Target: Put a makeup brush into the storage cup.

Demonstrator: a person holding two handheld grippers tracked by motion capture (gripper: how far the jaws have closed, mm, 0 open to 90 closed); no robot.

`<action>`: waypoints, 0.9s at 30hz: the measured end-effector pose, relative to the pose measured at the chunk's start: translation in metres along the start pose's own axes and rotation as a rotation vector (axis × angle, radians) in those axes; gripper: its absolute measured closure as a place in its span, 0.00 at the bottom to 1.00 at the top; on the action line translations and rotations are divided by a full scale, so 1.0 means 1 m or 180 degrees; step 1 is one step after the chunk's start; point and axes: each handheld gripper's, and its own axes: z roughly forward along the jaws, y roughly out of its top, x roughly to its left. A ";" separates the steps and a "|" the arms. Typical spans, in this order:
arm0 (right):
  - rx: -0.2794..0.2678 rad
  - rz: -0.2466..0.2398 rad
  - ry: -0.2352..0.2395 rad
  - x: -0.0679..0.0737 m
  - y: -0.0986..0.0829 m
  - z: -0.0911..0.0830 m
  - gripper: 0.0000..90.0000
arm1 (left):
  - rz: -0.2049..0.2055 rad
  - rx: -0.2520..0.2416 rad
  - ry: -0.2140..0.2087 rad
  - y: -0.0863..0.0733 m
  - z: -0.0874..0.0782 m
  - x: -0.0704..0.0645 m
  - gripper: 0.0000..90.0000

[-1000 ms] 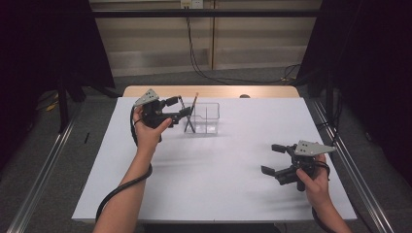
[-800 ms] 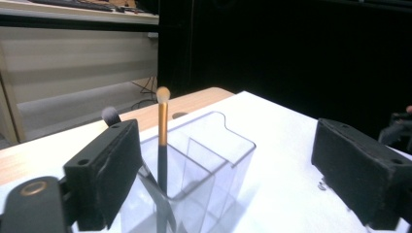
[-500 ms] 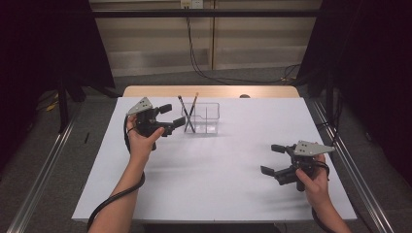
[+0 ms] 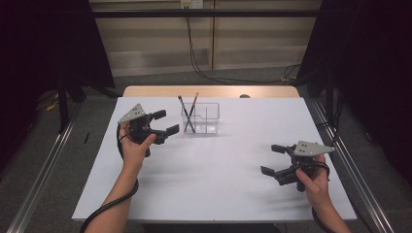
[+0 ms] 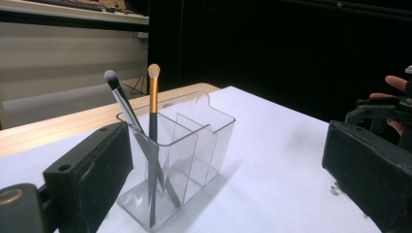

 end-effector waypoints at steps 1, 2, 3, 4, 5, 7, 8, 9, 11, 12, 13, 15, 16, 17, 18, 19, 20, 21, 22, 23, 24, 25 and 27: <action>0.0002 -0.0002 -0.0004 0.000 0.000 0.000 0.04 | 0.0011 -0.0010 0.0003 -0.001 -0.001 0.000 0.05; 0.0010 -0.0002 -0.0006 0.000 0.000 0.000 0.04 | 0.0022 0.0006 0.0016 -0.001 -0.003 -0.001 0.05; 0.0003 0.0000 -0.0008 0.000 0.000 0.000 0.04 | 0.0024 0.0002 0.0022 -0.002 -0.005 -0.001 0.05; -0.0001 -0.0002 -0.0011 0.000 0.000 0.000 0.04 | 0.0023 0.0000 0.0015 -0.002 -0.006 -0.001 0.05; 0.0005 -0.0004 -0.0012 0.000 0.000 0.000 0.04 | 0.0026 0.0002 0.0031 -0.003 -0.007 -0.001 0.05; -0.0001 -0.0009 -0.0012 0.000 0.000 0.000 0.04 | 0.0030 0.0013 0.0037 -0.004 -0.010 -0.002 0.05; 0.0000 -0.0011 -0.0015 0.000 0.000 -0.001 0.04 | 0.0023 0.0013 0.0036 -0.005 -0.011 -0.002 0.05; 0.0000 -0.0013 -0.0016 0.000 0.000 -0.001 0.04 | 0.0028 0.0022 0.0021 -0.005 -0.012 -0.003 0.05; -0.0005 -0.0011 -0.0018 0.000 0.000 0.000 0.04 | 0.0046 0.0032 0.0026 -0.006 -0.014 -0.004 0.05; -0.0002 -0.0012 -0.0017 0.000 0.000 0.000 0.04 | 0.0056 0.0028 0.0012 -0.007 -0.015 -0.004 0.05; 0.0002 -0.0013 -0.0018 0.000 0.000 0.000 0.04 | 0.0057 0.0040 0.0022 -0.007 -0.016 -0.005 0.05; -0.0003 -0.0012 -0.0013 0.000 0.001 -0.001 0.04 | 0.0062 0.0038 -0.0004 -0.008 -0.018 -0.006 0.05; -0.0003 -0.0015 -0.0017 0.000 0.001 -0.001 0.04 | 0.0063 0.0050 -0.0003 -0.008 -0.019 -0.007 0.05; -0.0003 -0.0014 -0.0018 0.000 0.001 -0.001 0.04 | 0.0069 0.0040 -0.0018 -0.009 -0.019 -0.008 0.05; -0.0003 -0.0017 -0.0016 0.000 0.000 -0.001 0.04 | 0.0081 0.0058 -0.0014 -0.009 -0.020 -0.009 0.05; -0.0003 -0.0019 -0.0022 0.000 0.000 -0.001 0.04 | 0.0087 0.0062 -0.0036 -0.010 -0.020 -0.010 0.05; -0.0005 -0.0016 -0.0021 0.000 0.000 -0.001 0.04 | 0.0087 0.0067 -0.0036 -0.010 -0.021 -0.011 0.05; -0.0007 -0.0014 -0.0019 0.000 0.000 -0.001 0.04 | 0.0109 0.0084 -0.0017 -0.010 -0.022 -0.012 0.05; -0.0009 -0.0013 -0.0021 0.000 0.001 -0.001 0.04 | 0.0109 0.0081 -0.0030 -0.011 -0.022 -0.012 0.05; -0.0011 -0.0014 -0.0022 0.000 0.001 -0.001 0.04 | 0.0112 0.0080 -0.0028 -0.011 -0.023 -0.013 0.05; -0.0011 -0.0013 -0.0021 0.000 0.001 -0.001 0.04 | 0.0108 0.0085 -0.0026 -0.012 -0.024 -0.013 0.05; -0.0014 -0.0018 -0.0022 0.000 0.001 -0.001 0.04 | 0.0109 0.0089 -0.0026 -0.012 -0.025 -0.014 0.05; -0.0016 -0.0016 -0.0018 0.000 0.001 -0.002 0.04 | 0.0096 0.0084 -0.0034 -0.013 -0.027 -0.014 0.05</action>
